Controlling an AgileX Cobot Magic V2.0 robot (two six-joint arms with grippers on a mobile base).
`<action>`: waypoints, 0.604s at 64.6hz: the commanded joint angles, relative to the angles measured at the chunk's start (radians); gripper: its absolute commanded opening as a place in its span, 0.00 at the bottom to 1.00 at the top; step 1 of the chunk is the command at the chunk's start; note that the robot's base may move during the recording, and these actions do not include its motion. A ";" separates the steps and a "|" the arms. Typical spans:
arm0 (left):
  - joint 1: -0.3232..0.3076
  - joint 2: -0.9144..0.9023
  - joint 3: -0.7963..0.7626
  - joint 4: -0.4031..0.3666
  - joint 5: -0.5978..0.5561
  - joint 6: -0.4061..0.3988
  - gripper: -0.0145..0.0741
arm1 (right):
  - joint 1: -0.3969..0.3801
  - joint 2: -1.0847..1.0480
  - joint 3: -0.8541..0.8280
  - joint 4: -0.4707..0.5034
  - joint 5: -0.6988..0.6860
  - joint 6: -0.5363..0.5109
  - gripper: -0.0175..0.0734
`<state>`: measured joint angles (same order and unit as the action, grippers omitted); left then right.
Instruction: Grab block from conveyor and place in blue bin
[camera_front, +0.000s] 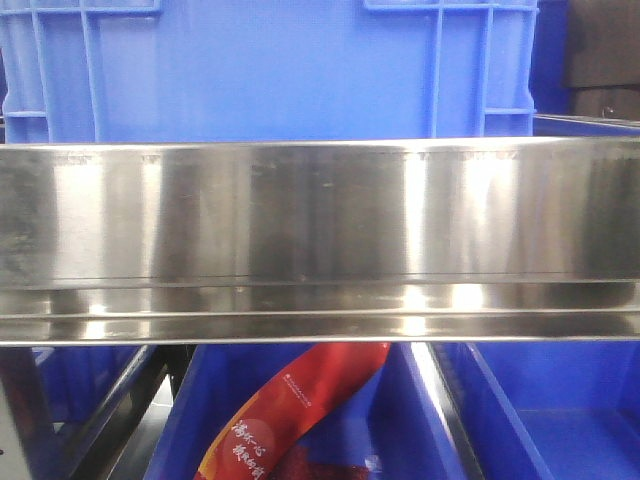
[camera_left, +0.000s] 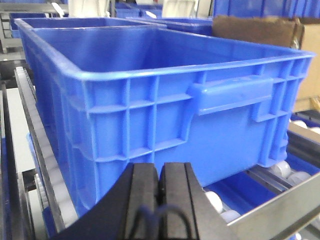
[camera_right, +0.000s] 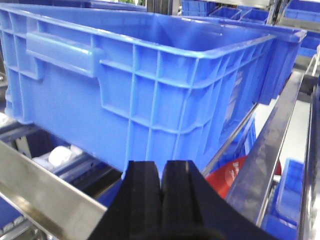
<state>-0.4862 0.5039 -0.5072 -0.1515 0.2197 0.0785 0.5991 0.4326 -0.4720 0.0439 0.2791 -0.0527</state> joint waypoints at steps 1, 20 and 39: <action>0.004 -0.010 0.007 -0.019 -0.051 -0.007 0.04 | 0.000 -0.006 0.000 -0.009 -0.051 -0.003 0.01; 0.004 -0.010 0.007 -0.019 -0.055 -0.007 0.04 | 0.000 -0.006 0.000 -0.009 -0.063 -0.003 0.01; 0.004 -0.010 0.007 -0.019 -0.055 -0.007 0.04 | 0.000 -0.006 0.000 -0.009 -0.063 -0.003 0.01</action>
<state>-0.4862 0.5021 -0.5007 -0.1634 0.1813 0.0766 0.5991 0.4306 -0.4699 0.0423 0.2401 -0.0548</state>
